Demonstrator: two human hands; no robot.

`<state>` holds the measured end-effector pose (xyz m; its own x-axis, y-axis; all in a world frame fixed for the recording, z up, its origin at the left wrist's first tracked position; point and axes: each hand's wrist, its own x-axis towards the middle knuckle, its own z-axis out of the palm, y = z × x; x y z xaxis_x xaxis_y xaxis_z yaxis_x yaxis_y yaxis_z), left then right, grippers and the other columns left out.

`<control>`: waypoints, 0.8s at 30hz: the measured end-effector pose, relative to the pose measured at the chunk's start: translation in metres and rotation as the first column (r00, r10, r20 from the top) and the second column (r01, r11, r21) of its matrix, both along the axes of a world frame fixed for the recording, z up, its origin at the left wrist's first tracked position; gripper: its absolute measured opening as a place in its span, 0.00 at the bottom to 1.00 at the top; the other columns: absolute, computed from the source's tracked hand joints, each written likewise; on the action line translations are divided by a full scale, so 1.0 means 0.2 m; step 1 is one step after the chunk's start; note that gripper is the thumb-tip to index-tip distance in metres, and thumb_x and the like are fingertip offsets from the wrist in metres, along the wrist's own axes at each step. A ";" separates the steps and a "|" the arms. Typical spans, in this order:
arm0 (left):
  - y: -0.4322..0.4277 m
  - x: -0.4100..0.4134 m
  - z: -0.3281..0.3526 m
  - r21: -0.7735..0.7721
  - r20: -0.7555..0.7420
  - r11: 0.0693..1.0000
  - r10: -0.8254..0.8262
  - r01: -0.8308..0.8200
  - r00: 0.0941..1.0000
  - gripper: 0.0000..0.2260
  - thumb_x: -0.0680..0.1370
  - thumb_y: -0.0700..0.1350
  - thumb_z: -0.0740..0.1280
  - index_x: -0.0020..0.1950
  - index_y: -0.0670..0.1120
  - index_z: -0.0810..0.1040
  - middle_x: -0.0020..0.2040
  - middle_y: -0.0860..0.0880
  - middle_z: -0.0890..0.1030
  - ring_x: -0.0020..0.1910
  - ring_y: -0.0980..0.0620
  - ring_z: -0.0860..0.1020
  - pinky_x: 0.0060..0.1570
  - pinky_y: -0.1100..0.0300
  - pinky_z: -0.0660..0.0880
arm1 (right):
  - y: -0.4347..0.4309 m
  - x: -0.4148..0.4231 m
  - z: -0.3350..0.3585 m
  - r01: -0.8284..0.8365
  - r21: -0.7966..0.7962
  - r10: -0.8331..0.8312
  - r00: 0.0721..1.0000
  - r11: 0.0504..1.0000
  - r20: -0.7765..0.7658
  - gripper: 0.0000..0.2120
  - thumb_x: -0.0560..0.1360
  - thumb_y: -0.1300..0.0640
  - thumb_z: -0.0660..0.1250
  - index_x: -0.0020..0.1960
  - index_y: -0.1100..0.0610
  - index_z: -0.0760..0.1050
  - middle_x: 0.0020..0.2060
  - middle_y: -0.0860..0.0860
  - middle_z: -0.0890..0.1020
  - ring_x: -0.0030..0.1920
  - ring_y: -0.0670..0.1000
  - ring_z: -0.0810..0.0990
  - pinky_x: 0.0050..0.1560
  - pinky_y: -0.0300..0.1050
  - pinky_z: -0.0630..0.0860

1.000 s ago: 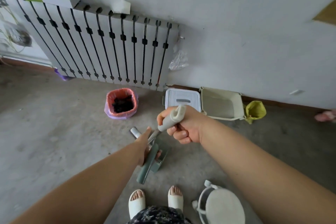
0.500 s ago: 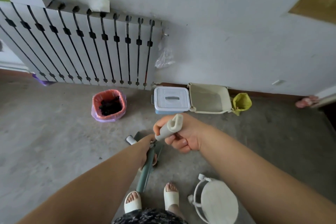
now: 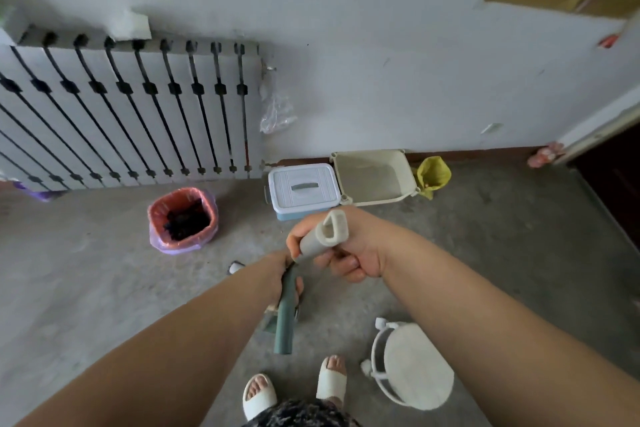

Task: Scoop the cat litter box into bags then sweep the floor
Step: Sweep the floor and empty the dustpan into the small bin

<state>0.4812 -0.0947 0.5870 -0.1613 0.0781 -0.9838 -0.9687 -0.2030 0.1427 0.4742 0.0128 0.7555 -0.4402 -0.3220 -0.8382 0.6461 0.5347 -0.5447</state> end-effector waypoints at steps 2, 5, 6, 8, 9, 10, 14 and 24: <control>0.06 0.01 0.04 -0.008 -0.014 0.999 -0.031 0.031 0.999 0.13 0.74 0.47 0.63 0.33 0.43 0.67 0.21 0.46 0.69 0.20 0.51 0.68 0.20 0.66 0.69 | 0.07 0.01 0.02 0.024 -0.015 -0.024 1.000 1.000 -0.005 0.11 0.73 0.52 0.60 0.34 0.51 0.75 0.26 0.49 0.63 0.18 0.44 0.54 0.23 0.30 0.52; 0.15 0.03 0.06 -0.042 -0.055 0.997 -0.069 0.067 0.996 0.14 0.74 0.49 0.65 0.33 0.43 0.67 0.21 0.46 0.69 0.21 0.51 0.68 0.22 0.66 0.68 | 0.17 0.03 0.04 0.077 -0.058 -0.078 0.997 0.995 -0.004 0.13 0.75 0.49 0.59 0.35 0.51 0.75 0.27 0.49 0.63 0.18 0.44 0.55 0.22 0.29 0.53; 0.20 0.04 0.07 -0.051 -0.066 0.996 -0.078 0.075 0.995 0.14 0.73 0.49 0.66 0.33 0.44 0.68 0.23 0.46 0.70 0.20 0.51 0.68 0.21 0.66 0.68 | 0.23 0.04 0.05 0.100 -0.084 -0.101 0.995 0.991 -0.007 0.14 0.76 0.47 0.58 0.36 0.51 0.75 0.27 0.50 0.63 0.17 0.44 0.55 0.22 0.29 0.54; 0.26 0.03 0.09 -0.063 -0.076 0.995 -0.076 0.072 0.994 0.13 0.73 0.50 0.67 0.36 0.44 0.69 0.27 0.45 0.71 0.21 0.50 0.70 0.20 0.65 0.69 | 0.31 0.05 0.07 0.128 -0.114 -0.131 0.991 0.985 -0.014 0.16 0.76 0.43 0.58 0.37 0.51 0.75 0.27 0.50 0.62 0.17 0.44 0.55 0.21 0.29 0.54; 0.33 0.03 0.10 -0.072 -0.090 0.994 -0.088 0.081 0.992 0.13 0.73 0.51 0.67 0.36 0.44 0.70 0.27 0.45 0.71 0.21 0.50 0.70 0.20 0.65 0.70 | 0.38 0.07 0.09 0.156 -0.125 -0.161 0.987 0.980 -0.024 0.17 0.76 0.42 0.58 0.37 0.52 0.75 0.27 0.50 0.62 0.16 0.44 0.55 0.21 0.28 0.54; 0.40 0.03 0.13 -0.076 -0.112 0.993 -0.098 0.090 0.989 0.14 0.73 0.52 0.68 0.37 0.43 0.70 0.25 0.46 0.71 0.21 0.50 0.70 0.20 0.66 0.70 | 0.46 0.09 0.12 0.187 -0.136 -0.194 0.980 0.973 -0.040 0.18 0.76 0.40 0.58 0.37 0.52 0.75 0.27 0.50 0.62 0.16 0.44 0.55 0.21 0.28 0.54; 0.72 0.04 0.25 -0.083 -0.196 0.983 -0.178 0.164 0.964 0.17 0.74 0.54 0.68 0.34 0.44 0.68 0.17 0.47 0.70 0.20 0.51 0.69 0.23 0.67 0.70 | 0.81 0.17 0.21 0.287 -0.176 -0.307 0.947 0.942 -0.096 0.21 0.77 0.39 0.55 0.39 0.52 0.75 0.27 0.50 0.62 0.16 0.44 0.55 0.20 0.29 0.55; 1.90 0.19 0.48 -0.183 -0.419 0.886 -0.463 0.427 0.781 0.19 0.78 0.58 0.61 0.38 0.44 0.66 0.28 0.45 0.69 0.21 0.50 0.68 0.22 0.68 0.66 | 2.01 0.55 0.40 0.455 -0.322 -0.542 0.791 0.830 -0.282 0.22 0.78 0.48 0.49 0.41 0.54 0.79 0.26 0.53 0.68 0.17 0.47 0.58 0.20 0.31 0.59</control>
<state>0.5191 0.2848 0.6820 -0.5405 0.1794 -0.8220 -0.7786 0.2635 0.5695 0.5836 0.4149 0.8350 -0.8371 -0.1347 -0.5302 0.5321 0.0246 -0.8463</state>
